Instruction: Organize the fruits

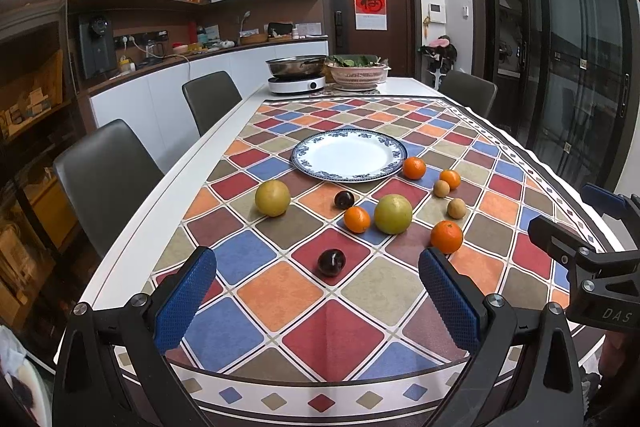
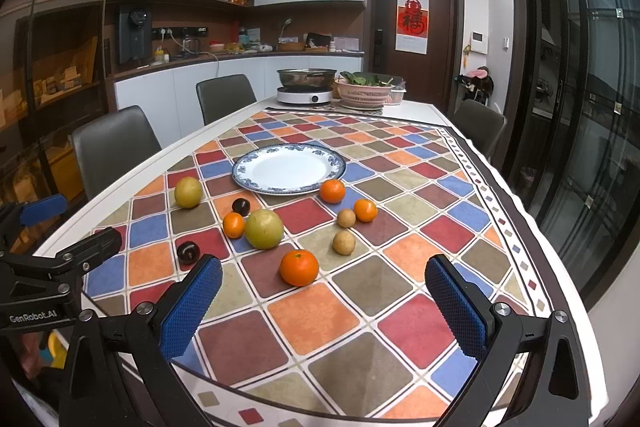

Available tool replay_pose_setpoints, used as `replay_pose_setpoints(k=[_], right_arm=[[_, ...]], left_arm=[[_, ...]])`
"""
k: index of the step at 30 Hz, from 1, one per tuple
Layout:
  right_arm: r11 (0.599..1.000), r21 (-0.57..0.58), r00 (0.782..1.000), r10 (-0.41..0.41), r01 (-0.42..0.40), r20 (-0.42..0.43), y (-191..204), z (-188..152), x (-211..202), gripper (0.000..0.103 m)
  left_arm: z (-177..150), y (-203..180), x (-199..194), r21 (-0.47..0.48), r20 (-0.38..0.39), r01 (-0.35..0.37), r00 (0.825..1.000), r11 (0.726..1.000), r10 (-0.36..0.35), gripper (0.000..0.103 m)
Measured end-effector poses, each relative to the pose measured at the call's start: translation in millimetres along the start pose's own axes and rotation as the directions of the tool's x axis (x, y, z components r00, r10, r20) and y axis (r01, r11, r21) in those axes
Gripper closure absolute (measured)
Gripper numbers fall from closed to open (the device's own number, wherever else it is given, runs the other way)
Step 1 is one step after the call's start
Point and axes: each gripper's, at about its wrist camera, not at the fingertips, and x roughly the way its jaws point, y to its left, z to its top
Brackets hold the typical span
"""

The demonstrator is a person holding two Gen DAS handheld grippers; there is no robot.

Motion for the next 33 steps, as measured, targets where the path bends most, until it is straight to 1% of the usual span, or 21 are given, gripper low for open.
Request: replay_pose_setpoints(k=[33], right_arm=[[1.0,-0.005,1.0,-0.003,0.003,0.001,0.8,-0.1,-0.4,0.001]], left_arm=[[1.6,3.7,-1.9,-0.006,0.004,-0.001,1.0,1.0,0.001,0.0]])
